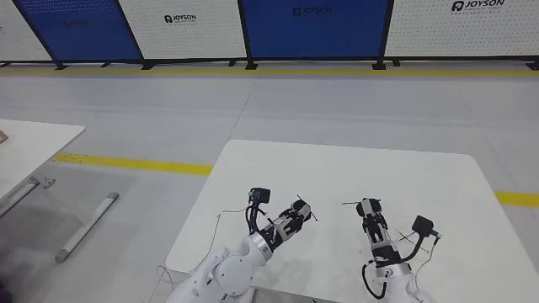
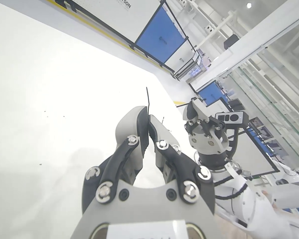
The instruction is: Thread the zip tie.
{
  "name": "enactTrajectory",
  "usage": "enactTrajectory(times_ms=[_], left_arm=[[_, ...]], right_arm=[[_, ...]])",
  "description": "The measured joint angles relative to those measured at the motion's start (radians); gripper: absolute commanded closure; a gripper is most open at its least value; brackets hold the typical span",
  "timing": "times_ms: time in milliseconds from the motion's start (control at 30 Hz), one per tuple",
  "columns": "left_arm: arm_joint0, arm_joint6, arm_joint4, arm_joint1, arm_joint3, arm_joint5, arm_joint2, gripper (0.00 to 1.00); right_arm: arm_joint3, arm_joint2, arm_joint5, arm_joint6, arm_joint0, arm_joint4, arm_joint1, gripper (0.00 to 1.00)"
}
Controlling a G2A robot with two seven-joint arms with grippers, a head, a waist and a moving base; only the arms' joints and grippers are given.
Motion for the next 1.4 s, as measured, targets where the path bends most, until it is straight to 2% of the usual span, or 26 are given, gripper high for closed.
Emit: enactTrajectory(times_ms=[233, 400, 467, 667, 833, 1067, 1267, 1400], left_arm=[[0.001, 0.016, -0.007, -0.002, -0.002, 0.004, 0.001, 1.0], [0.014, 0.176, -0.02, -0.016, -0.017, 0.038, 0.029, 1.0], [0.012, 0.215, -0.027, -0.021, -0.012, 0.046, 0.041, 1.0], [-0.022, 0.198, -0.068, -0.03, 0.007, 0.098, 0.052, 1.0], [-0.021, 0.199, -0.067, -0.03, 0.007, 0.097, 0.052, 1.0], [-0.021, 0.199, -0.067, -0.03, 0.007, 0.097, 0.052, 1.0], [-0.021, 0.199, -0.067, -0.03, 0.007, 0.097, 0.052, 1.0], [-0.021, 0.199, -0.067, -0.03, 0.007, 0.097, 0.052, 1.0]], right_arm=[[0.0, 0.0, 0.0, 0.0, 0.0, 0.0, 0.0, 1.0], [0.0, 0.0, 0.0, 0.0, 0.0, 0.0, 0.0, 1.0], [0.0, 0.0, 0.0, 0.0, 0.0, 0.0, 0.0, 1.0], [0.0, 0.0, 0.0, 0.0, 0.0, 0.0, 0.0, 1.0], [-0.001, 0.001, 0.0, 0.003, -0.001, 0.001, 0.0, 1.0], [0.011, -0.008, -0.019, 0.127, -0.008, 0.039, -0.013, 1.0], [0.05, -0.044, -0.061, 0.105, 0.012, 0.051, -0.04, 1.0], [0.05, -0.044, -0.062, 0.105, 0.012, 0.05, -0.04, 1.0]])
